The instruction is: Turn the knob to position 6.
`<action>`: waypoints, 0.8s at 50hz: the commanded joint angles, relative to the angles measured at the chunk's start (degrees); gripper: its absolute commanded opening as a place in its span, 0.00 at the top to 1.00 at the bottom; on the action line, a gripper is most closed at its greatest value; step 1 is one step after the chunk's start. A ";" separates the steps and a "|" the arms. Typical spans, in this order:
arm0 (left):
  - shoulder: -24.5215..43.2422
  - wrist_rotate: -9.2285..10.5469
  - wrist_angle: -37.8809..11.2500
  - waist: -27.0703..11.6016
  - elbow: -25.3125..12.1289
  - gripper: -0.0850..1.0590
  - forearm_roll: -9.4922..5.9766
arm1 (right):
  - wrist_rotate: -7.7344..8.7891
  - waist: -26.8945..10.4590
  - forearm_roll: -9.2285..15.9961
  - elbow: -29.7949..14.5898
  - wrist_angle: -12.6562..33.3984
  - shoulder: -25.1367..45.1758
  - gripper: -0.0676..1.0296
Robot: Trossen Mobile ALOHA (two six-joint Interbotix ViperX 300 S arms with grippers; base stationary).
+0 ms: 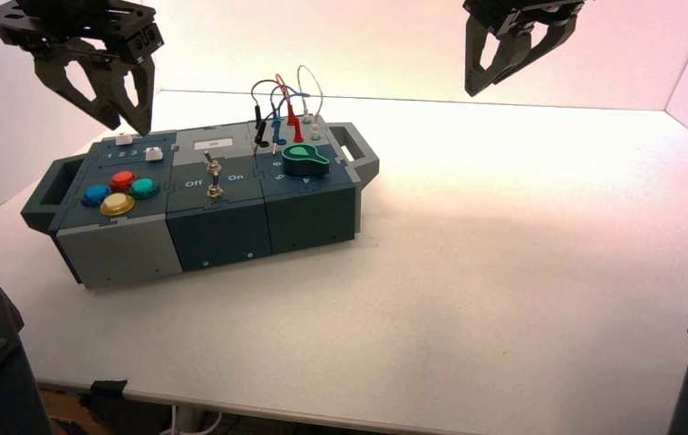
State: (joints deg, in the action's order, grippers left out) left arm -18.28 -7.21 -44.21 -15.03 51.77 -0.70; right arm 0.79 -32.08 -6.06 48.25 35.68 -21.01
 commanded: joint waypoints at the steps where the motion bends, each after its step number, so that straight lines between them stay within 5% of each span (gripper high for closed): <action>1: -0.79 0.09 0.09 -0.44 -0.62 0.43 0.00 | 0.00 -0.09 0.09 -0.97 -0.18 -0.26 0.48; 26: -1.32 -0.09 1.05 -0.53 -1.49 0.43 0.09 | 0.09 -1.32 0.09 -1.05 -0.26 -0.18 0.48; 40: -3.16 0.00 2.37 -0.44 -0.88 0.44 0.26 | 0.09 -7.29 0.09 -2.64 -0.35 3.52 0.48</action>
State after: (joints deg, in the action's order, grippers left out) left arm -20.30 -7.21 -42.36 -15.03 51.77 -0.62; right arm 0.79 -37.18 -6.06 47.99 35.68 -18.19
